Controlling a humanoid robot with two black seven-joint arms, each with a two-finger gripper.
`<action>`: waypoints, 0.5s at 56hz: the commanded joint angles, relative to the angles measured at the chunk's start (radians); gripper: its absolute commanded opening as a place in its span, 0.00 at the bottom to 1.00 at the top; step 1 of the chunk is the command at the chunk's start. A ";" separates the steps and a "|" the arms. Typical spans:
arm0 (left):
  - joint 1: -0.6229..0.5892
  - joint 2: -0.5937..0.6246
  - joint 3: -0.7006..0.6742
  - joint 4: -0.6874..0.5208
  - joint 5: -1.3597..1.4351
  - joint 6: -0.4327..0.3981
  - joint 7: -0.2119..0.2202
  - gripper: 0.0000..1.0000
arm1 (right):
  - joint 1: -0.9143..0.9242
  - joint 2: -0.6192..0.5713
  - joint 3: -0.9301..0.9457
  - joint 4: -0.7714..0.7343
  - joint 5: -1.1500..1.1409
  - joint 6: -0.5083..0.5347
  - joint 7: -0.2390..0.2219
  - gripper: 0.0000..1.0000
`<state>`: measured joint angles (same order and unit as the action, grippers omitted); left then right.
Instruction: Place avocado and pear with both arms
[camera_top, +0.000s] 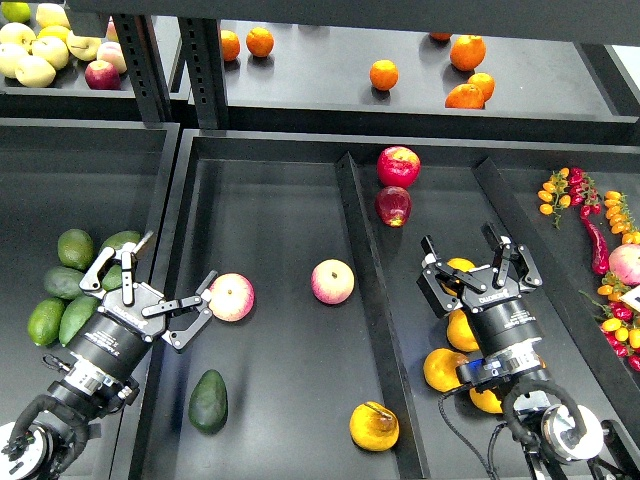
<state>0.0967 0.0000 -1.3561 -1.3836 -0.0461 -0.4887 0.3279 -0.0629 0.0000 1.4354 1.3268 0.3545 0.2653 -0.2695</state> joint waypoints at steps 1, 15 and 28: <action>0.000 0.000 0.012 0.000 -0.009 0.000 0.000 1.00 | 0.000 0.000 -0.001 0.000 0.000 0.000 -0.001 1.00; -0.003 0.000 0.012 0.003 -0.012 0.000 0.002 1.00 | -0.002 0.000 0.000 0.000 0.000 0.000 -0.001 1.00; -0.002 0.000 0.015 0.001 -0.015 0.000 0.002 1.00 | -0.002 0.000 0.000 0.000 0.000 0.000 -0.001 1.00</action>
<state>0.0949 0.0000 -1.3425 -1.3826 -0.0611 -0.4887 0.3304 -0.0644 0.0000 1.4357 1.3259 0.3544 0.2653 -0.2701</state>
